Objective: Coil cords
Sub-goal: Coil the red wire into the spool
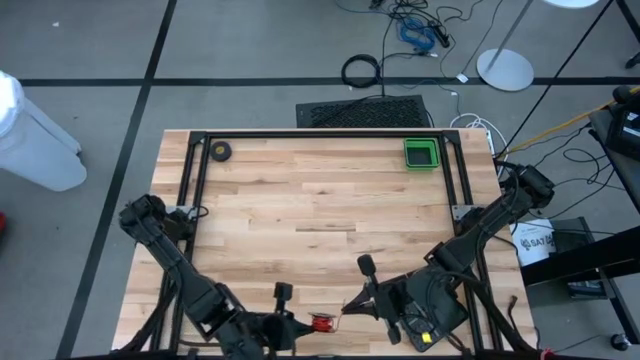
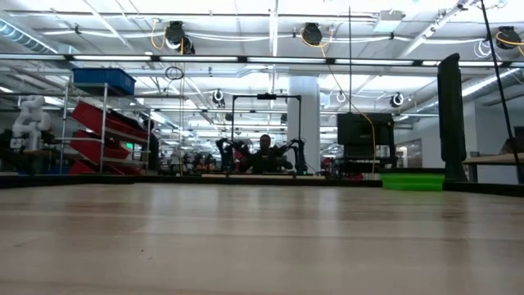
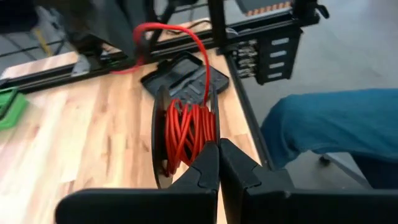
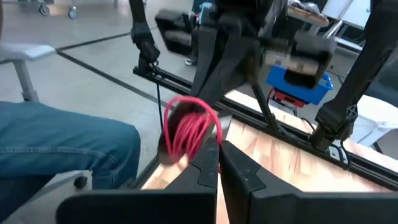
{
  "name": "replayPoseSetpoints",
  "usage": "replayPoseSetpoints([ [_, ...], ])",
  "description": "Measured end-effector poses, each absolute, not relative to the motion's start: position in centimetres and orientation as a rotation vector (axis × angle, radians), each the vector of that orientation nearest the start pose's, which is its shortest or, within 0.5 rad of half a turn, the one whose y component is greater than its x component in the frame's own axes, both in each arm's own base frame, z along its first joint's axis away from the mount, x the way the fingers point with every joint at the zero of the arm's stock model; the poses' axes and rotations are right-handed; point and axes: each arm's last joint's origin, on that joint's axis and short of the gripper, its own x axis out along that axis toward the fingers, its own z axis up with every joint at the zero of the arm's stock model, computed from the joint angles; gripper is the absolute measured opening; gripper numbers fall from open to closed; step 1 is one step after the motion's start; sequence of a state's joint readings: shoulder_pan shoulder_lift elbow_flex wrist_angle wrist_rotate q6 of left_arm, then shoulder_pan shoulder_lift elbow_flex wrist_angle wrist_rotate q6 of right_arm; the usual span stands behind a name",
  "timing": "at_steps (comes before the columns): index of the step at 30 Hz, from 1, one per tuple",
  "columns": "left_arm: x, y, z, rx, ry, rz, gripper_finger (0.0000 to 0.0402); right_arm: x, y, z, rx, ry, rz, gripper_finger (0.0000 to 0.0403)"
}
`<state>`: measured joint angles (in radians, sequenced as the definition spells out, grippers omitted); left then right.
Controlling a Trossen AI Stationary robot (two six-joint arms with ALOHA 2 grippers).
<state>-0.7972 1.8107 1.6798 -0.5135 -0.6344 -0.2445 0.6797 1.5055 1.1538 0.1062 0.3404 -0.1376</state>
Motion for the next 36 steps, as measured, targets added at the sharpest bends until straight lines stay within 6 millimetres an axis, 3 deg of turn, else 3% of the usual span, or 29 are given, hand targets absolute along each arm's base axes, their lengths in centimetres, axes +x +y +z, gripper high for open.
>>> replayPoseSetpoints([
  [9, 31.7, -27.5, 31.8, 0.233, 0.530, -0.174, 0.0002, 27.9, 21.1, 31.9, -0.247, 0.139, 0.351, 0.0000],
  [17, 33.3, -28.4, 31.4, 0.389, 0.418, -0.307, 0.0002, 28.7, 21.1, 31.5, -0.237, 0.117, 0.404, 0.0000],
  [27, 33.1, -28.9, 31.7, 0.529, 0.360, -0.375, 0.0002, 29.6, 21.1, 30.7, -0.207, 0.115, 0.456, 0.0000],
  [36, 33.0, -29.5, 31.7, 0.593, 0.314, -0.454, 0.0002, 31.8, 20.5, 29.1, -0.155, 0.109, 0.523, 0.0000],
])
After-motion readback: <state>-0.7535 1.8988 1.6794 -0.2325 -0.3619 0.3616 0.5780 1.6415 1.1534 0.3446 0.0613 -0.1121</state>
